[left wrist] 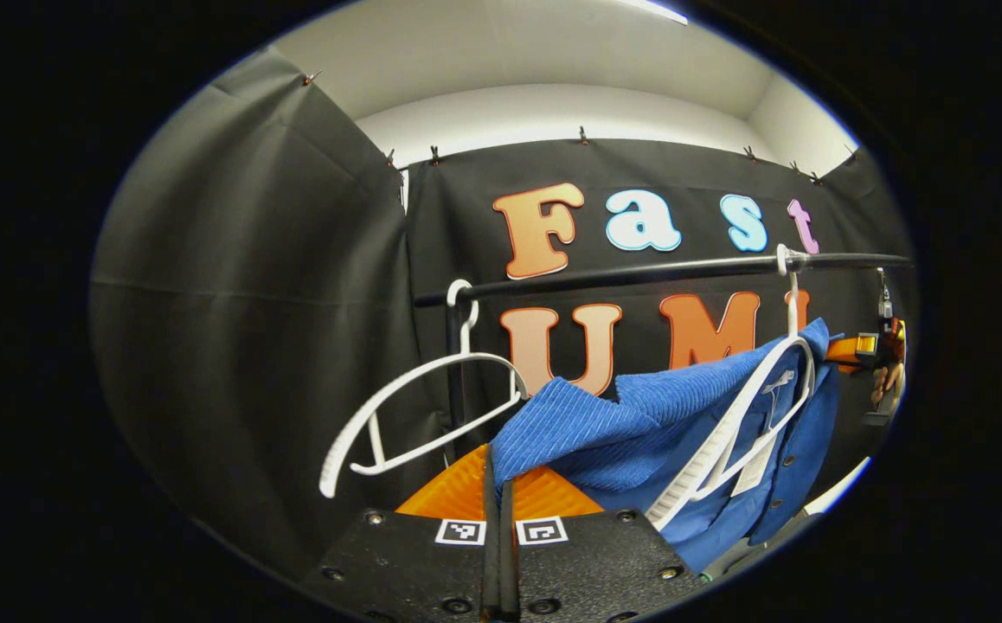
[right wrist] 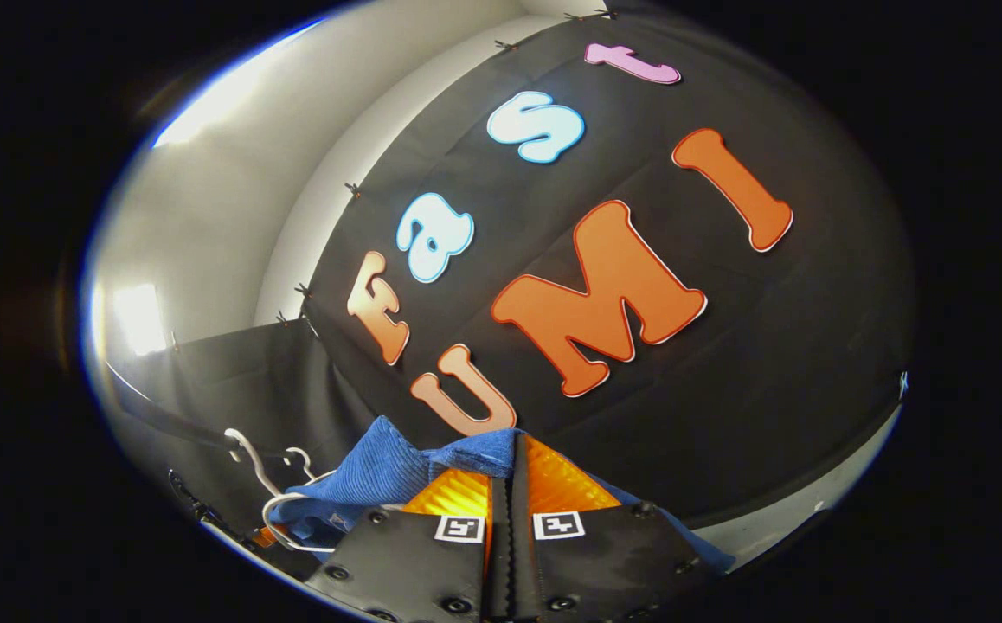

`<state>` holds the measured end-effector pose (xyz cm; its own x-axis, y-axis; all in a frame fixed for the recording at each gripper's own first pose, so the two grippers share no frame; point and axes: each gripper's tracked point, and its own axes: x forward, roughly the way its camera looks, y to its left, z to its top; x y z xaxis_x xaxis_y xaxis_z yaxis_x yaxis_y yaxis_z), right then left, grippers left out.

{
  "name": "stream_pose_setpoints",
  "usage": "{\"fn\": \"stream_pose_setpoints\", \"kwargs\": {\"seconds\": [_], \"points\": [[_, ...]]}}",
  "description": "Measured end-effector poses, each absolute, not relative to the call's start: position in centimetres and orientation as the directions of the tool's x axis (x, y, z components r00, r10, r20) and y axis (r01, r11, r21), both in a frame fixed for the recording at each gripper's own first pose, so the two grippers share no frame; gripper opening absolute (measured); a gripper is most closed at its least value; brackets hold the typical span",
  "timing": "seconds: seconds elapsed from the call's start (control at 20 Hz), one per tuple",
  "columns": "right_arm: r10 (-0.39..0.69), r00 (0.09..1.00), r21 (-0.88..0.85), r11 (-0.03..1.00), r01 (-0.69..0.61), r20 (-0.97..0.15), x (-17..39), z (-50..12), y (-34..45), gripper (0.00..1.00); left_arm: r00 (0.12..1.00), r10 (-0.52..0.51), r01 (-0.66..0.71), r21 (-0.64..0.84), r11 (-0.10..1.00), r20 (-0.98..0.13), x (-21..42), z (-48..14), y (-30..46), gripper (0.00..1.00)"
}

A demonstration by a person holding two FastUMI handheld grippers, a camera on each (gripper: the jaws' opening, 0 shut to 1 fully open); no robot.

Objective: Grasp the clothes on the hanger with both hands and then place them into the laundry hamper below.

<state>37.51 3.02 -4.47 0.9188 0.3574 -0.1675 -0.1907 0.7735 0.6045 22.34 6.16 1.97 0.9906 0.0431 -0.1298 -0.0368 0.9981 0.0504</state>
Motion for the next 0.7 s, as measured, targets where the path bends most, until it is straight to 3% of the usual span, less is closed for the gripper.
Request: {"fn": "stream_pose_setpoints", "kwargs": {"seconds": [0.3,0.5,0.7], "points": [[0.328,0.921,0.439,0.873,-0.212,-0.208,35.6,-8.2,3.3,0.07,0.987,0.043,-0.043,0.001,0.999,-0.156,22.1,-3.2,6.9,0.0],[0.271,0.911,0.369,0.918,-0.147,-0.311,34.1,-13.6,2.5,0.07,0.971,0.072,-0.084,-0.046,0.995,-0.226,20.9,-8.6,7.2,0.0],[0.219,0.917,0.308,0.945,-0.114,-0.333,31.0,-17.6,2.0,0.07,0.955,0.113,-0.135,-0.059,0.989,-0.275,18.6,-12.7,7.5,0.0]]}}
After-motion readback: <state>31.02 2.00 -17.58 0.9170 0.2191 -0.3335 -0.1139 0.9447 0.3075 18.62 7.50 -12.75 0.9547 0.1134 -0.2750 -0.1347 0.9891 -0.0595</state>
